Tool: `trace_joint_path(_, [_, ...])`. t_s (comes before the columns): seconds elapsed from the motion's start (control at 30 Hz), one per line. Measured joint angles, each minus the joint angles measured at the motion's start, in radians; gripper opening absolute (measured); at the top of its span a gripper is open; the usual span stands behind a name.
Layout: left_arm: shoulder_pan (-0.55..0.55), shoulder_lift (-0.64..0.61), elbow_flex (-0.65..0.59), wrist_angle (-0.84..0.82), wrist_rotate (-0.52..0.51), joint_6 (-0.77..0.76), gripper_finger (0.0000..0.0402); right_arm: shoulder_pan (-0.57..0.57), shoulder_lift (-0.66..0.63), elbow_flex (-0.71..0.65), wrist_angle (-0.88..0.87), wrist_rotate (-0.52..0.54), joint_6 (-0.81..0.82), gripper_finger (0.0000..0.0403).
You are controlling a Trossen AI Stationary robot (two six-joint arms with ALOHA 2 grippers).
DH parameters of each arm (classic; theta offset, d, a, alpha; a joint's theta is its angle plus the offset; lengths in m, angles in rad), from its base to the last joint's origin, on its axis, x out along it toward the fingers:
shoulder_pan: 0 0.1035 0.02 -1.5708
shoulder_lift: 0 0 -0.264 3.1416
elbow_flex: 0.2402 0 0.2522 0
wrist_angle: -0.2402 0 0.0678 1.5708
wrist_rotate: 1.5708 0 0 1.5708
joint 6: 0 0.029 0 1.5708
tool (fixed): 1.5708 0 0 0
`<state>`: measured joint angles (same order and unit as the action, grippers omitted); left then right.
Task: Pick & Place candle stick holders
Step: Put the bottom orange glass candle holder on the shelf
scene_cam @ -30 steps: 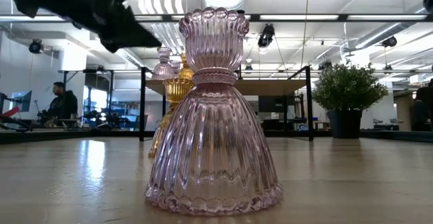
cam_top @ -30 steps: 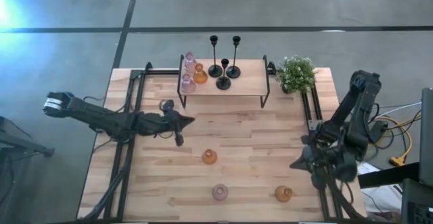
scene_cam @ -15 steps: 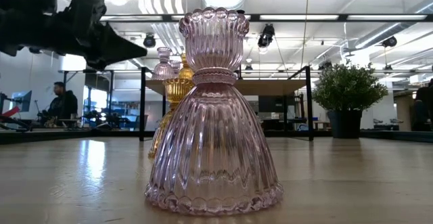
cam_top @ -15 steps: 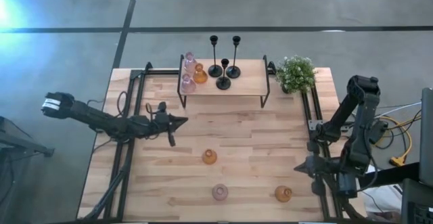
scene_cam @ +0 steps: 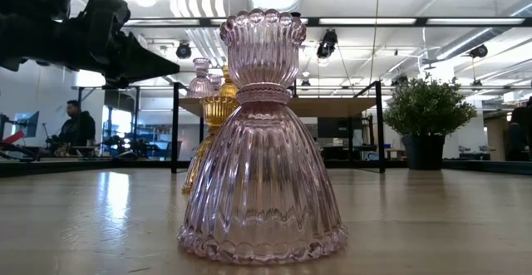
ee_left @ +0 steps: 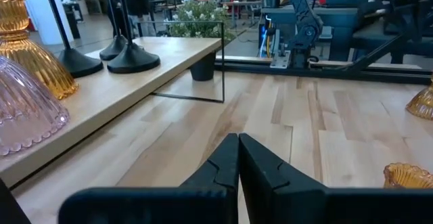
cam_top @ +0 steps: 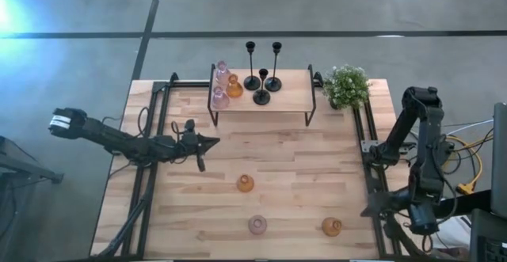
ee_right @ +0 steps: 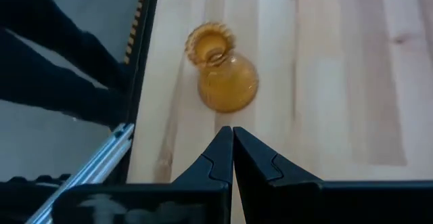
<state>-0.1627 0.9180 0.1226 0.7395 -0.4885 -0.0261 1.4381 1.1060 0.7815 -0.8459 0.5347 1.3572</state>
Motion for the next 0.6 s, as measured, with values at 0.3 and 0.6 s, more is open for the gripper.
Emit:
trace_joint_path(0.3, [0.000,0.000,0.000,-0.022,0.000,0.000,0.0014,-0.045,0.094,0.000,0.115,-0.130,-0.152,0.0008])
trace_joint_path(0.6, [0.000,0.000,0.000,-0.031,0.000,0.000,0.0014,-0.137,0.102,-0.011,0.146,-0.258,-0.287,0.0008])
